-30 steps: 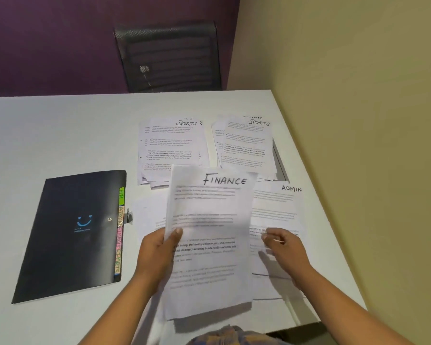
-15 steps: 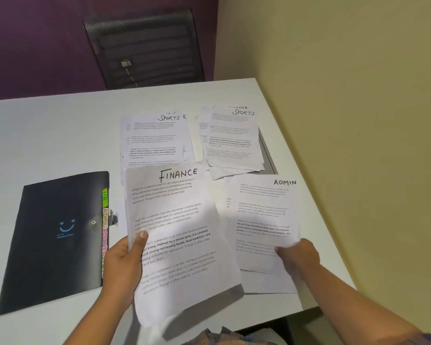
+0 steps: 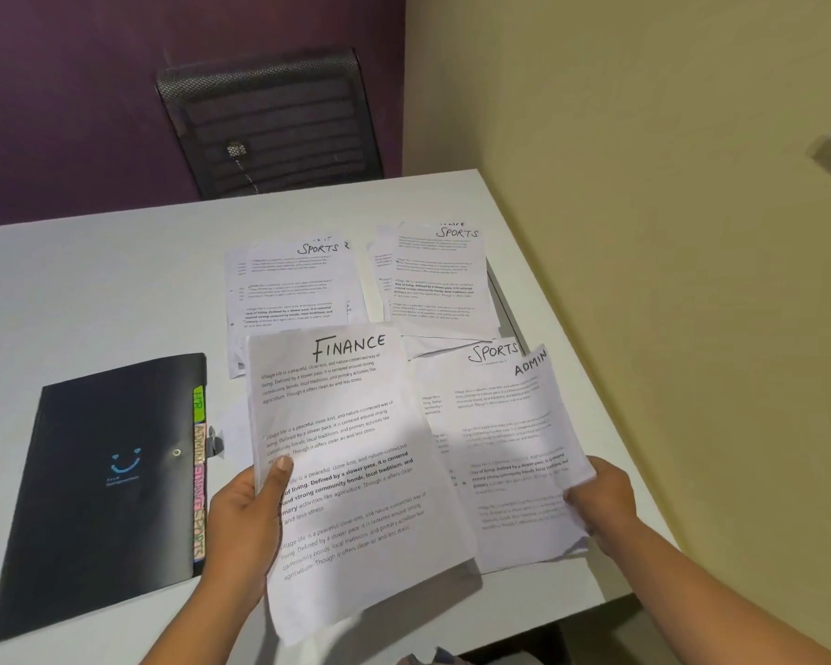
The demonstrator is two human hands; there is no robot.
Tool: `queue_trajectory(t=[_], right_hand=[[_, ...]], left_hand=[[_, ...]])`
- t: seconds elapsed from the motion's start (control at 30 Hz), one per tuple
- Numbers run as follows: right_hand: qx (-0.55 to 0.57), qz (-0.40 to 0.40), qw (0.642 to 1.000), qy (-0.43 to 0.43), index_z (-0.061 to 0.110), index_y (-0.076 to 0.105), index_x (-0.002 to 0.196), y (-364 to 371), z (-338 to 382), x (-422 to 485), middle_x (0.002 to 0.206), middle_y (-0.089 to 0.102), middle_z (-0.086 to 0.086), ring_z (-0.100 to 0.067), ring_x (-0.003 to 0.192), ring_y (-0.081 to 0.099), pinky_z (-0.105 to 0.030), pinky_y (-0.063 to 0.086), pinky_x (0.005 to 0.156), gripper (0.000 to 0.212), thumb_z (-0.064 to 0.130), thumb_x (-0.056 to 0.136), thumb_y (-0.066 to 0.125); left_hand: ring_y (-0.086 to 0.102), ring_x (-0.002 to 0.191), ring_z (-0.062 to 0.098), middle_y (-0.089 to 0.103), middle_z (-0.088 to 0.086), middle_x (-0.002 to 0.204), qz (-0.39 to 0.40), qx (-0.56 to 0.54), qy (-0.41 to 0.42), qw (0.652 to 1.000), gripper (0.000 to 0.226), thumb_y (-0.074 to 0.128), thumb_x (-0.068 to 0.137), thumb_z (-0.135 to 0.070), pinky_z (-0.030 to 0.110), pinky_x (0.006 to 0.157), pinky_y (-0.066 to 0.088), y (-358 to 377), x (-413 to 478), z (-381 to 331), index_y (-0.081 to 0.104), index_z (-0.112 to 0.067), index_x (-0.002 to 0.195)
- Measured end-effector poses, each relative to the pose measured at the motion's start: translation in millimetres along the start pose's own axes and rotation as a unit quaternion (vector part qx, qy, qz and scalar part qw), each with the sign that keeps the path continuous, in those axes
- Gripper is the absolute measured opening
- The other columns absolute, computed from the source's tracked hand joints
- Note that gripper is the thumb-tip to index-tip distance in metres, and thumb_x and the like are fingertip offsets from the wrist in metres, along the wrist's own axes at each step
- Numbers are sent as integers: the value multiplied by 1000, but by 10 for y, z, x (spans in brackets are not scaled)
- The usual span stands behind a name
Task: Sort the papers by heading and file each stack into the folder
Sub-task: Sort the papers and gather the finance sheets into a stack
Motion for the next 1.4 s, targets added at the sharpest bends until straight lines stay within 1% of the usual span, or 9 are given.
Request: queue_trajectory(t=[0.27, 0.33, 0.47, 0.63, 0.83, 1.07, 1.2, 1.3, 1.4], right_hand=[[-129, -93, 987, -36, 11, 46, 138, -116, -156, -133, 136, 53, -13, -34, 115, 57, -43, 50, 91, 66, 20, 81, 76], [-101, -89, 987, -90, 13, 48, 136, -58, -3, -256, 138, 52, -12, -31, 117, 57, -43, 49, 94, 59, 21, 84, 74], [16, 66, 986, -149, 21, 58, 122, 321, 472, -720, 122, 64, -1, -17, 104, 63, -37, 52, 91, 35, 29, 90, 69], [112, 299, 936, -144, 28, 60, 122, 936, 949, -1287, 117, 71, 7, -13, 109, 66, -35, 53, 91, 38, 39, 88, 71], [99, 195, 940, -261, 15, 76, 94, 1049, 1268, -1480, 86, 79, 3, -12, 80, 73, -27, 58, 70, 11, 8, 84, 75], [60, 153, 929, -332, 29, 69, 69, 1143, 1307, -1626, 61, 70, 21, 6, 60, 66, -14, 47, 62, 32, 1, 82, 74], [-18, 148, 917, -369, 30, 73, 91, 1296, 1181, -1631, 91, 72, 18, -6, 70, 64, -11, 45, 64, 25, 7, 82, 76], [-45, 156, 924, -347, 29, 71, 100, 1383, 1092, -1547, 93, 61, 28, 0, 85, 59, 4, 38, 70, 27, 6, 87, 70], [30, 193, 919, -342, 25, 74, 87, 1345, 1194, -1359, 80, 73, 14, -4, 79, 67, -15, 52, 70, 20, 7, 81, 68]], left_hand=[[75, 78, 31, 78, 7, 88, -2, 7, 1, 1000, 22, 63, 92, -34, 50, 76, 59, 1, -19, -17, 73, -16, 97], [75, 79, 29, 78, 6, 87, -3, 5, 7, 1000, 23, 62, 93, -35, 46, 77, 59, -15, -40, -20, 74, -16, 96], [75, 74, 24, 78, 2, 78, 8, 15, 12, 1000, 30, 57, 94, -40, 36, 66, 57, -17, -106, -75, 74, -15, 89], [76, 84, 23, 78, 6, 91, 83, -8, 23, 996, 33, 50, 99, -33, 29, 66, 60, -52, -160, -130, 74, -10, 101], [74, 87, 7, 77, -15, 91, 90, 19, 105, 990, 12, 71, 87, -16, 16, 66, 56, -276, -95, -291, 74, -23, 97], [70, 87, -4, 75, -24, 88, 91, 2, 154, 984, 31, 75, 82, -2, 13, 77, 54, -387, 41, -319, 70, -31, 91], [71, 93, 2, 75, -23, 93, 114, 58, 165, 978, 46, 76, 83, -10, 22, 84, 53, -353, 155, -198, 71, -55, 91], [67, 93, -8, 72, -31, 92, 105, 74, 174, 976, 58, 70, 86, 1, 8, 84, 49, -321, 203, -167, 72, -57, 88], [68, 87, -7, 73, -28, 86, 74, 79, 139, 984, 34, 72, 86, -6, 9, 76, 51, -300, 292, -163, 72, -40, 84]])
Point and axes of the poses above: each hand's wrist, its own x-axis towards the middle knuckle, its own y-axis out of the palm, z = x × y, the point moved 3 cm from there along x, towards the middle knuckle
